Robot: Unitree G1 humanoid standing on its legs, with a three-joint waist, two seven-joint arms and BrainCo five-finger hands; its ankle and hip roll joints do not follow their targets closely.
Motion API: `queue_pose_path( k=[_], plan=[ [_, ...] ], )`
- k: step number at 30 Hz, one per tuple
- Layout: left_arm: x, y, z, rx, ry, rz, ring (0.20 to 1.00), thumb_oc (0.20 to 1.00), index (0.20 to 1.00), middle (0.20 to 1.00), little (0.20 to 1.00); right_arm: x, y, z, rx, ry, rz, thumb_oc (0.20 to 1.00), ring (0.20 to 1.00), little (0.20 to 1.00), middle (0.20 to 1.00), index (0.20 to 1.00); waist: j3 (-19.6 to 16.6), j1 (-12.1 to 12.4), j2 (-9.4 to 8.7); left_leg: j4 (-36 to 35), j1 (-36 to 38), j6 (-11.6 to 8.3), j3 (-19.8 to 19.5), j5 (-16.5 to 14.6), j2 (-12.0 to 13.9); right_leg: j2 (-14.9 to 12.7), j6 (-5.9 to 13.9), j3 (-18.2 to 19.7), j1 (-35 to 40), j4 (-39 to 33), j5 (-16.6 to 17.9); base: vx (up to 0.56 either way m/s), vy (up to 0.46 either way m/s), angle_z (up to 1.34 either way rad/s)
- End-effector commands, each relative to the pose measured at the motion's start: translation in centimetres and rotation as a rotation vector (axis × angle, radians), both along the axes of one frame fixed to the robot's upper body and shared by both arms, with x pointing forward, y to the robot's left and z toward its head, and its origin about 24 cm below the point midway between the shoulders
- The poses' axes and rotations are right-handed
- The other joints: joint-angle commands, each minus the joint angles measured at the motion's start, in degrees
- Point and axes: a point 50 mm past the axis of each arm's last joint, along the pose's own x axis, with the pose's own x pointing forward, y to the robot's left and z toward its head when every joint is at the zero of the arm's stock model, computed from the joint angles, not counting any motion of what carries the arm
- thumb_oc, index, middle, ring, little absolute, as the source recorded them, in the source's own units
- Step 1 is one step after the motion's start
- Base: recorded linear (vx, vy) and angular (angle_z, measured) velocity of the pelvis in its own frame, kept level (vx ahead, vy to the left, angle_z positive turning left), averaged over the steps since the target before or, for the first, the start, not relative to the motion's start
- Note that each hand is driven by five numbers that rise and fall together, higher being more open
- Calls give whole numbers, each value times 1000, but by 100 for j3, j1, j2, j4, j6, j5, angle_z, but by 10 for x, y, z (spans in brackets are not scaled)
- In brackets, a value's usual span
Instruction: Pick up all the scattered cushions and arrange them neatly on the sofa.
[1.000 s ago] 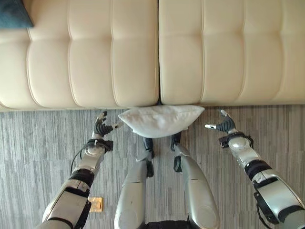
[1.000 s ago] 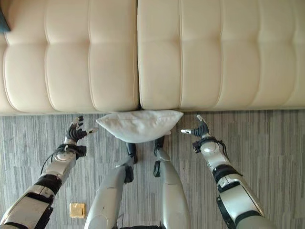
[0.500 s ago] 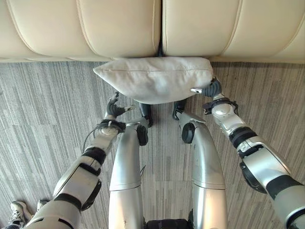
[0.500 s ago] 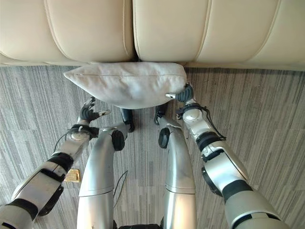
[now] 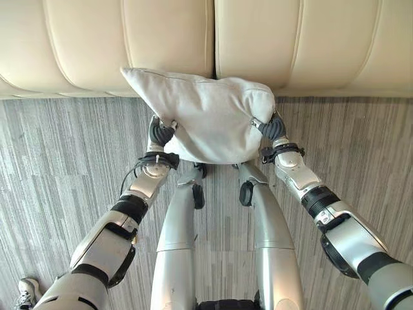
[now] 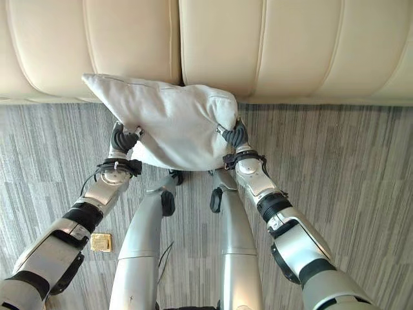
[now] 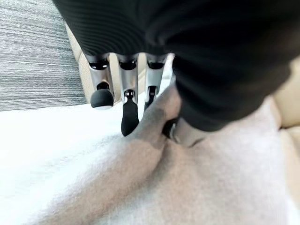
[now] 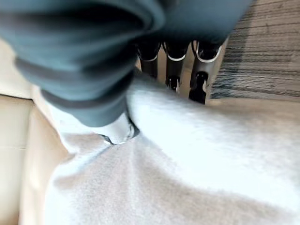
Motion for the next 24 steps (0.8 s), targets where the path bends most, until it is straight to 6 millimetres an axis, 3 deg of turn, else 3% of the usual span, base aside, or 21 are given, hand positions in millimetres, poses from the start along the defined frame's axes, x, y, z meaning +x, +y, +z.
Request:
queue_pose_path(
  k=[1,3,12,15,17,24],
  plan=[
    [-15,-58,44,-22,-326,-237,200,200,200,200,200,-28,53,16,130,-181,266,200,200,200,200,200,-1095,-86,168,249,90,-405,-241,130,302,-276,305,391,-42,630,-177,61,-1,8],
    [-25,-62,42,-32,-342,-262,200,200,200,200,200,-37,50,12,153,-192,280,200,200,200,200,200,-1123,-112,132,-162,578,-394,-189,375,252,-332,313,310,435,228,64,17,-8,7],
    [-71,-67,4,-111,-289,-347,200,200,200,200,200,-89,41,-8,186,-220,358,200,200,200,200,200,-1310,-168,28,-1347,3015,-532,-138,510,87,-282,407,143,2871,-879,117,144,-39,-1],
    [-86,-62,-8,-121,-250,-364,200,200,200,200,200,-104,30,-7,173,-250,349,200,200,200,200,200,-1538,-235,41,-1659,3675,-574,-113,586,90,-197,412,102,3515,-1169,107,221,-69,-10],
    [-104,-55,-21,-126,-197,-403,200,200,200,200,200,-120,18,-6,142,-276,346,200,200,200,200,200,-1907,-317,62,-1964,4369,-624,-38,616,118,-60,411,98,4207,-1481,41,305,-121,-4],
    [-115,-57,-27,-154,-154,-458,200,200,200,200,200,-134,4,-3,121,-301,315,200,200,200,200,200,-2156,-387,33,-1656,4757,-786,-1,609,221,63,305,37,4987,-1765,-123,150,-111,4]
  ],
)
